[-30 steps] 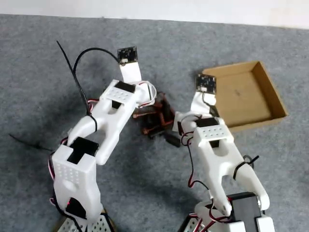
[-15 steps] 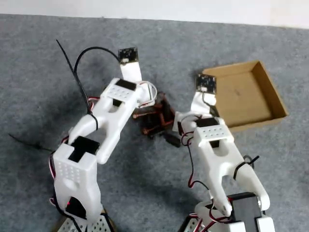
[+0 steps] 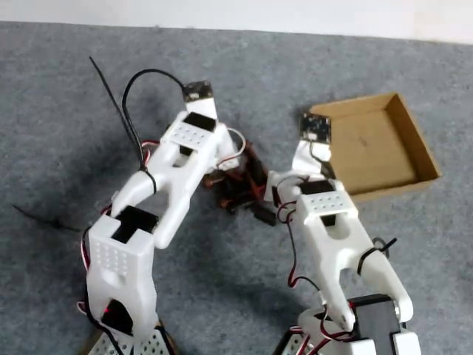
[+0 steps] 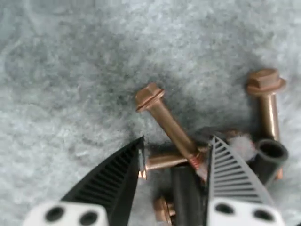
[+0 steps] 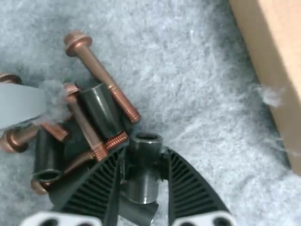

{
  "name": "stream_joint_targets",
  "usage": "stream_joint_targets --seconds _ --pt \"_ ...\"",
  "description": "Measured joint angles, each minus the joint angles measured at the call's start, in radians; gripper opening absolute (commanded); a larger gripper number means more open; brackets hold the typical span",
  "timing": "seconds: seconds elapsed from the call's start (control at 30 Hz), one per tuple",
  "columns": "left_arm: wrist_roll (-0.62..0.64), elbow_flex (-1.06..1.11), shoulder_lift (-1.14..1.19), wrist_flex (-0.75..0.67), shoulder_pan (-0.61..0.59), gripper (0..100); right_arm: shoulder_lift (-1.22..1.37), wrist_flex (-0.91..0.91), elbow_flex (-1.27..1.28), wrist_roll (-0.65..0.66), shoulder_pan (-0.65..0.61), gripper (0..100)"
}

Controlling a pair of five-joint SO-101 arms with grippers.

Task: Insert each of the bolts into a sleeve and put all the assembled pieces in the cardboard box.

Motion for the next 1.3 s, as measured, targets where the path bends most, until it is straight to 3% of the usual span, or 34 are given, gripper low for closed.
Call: stream_joint_targets --seconds 0.27,0.63,1.3 --pt "0.097 0.0 0.0 0.005 -0.023 21 0.0 0.0 0.0 0.0 0.0 0.5" --pt "0.1 -0.002 0.017 0.005 -0.021 21 0.0 0.0 0.0 0.0 0.0 0.5" --pt "0.1 -0.238 0.212 0.081 -0.031 21 0.0 0.0 0.0 0.0 0.0 0.5"
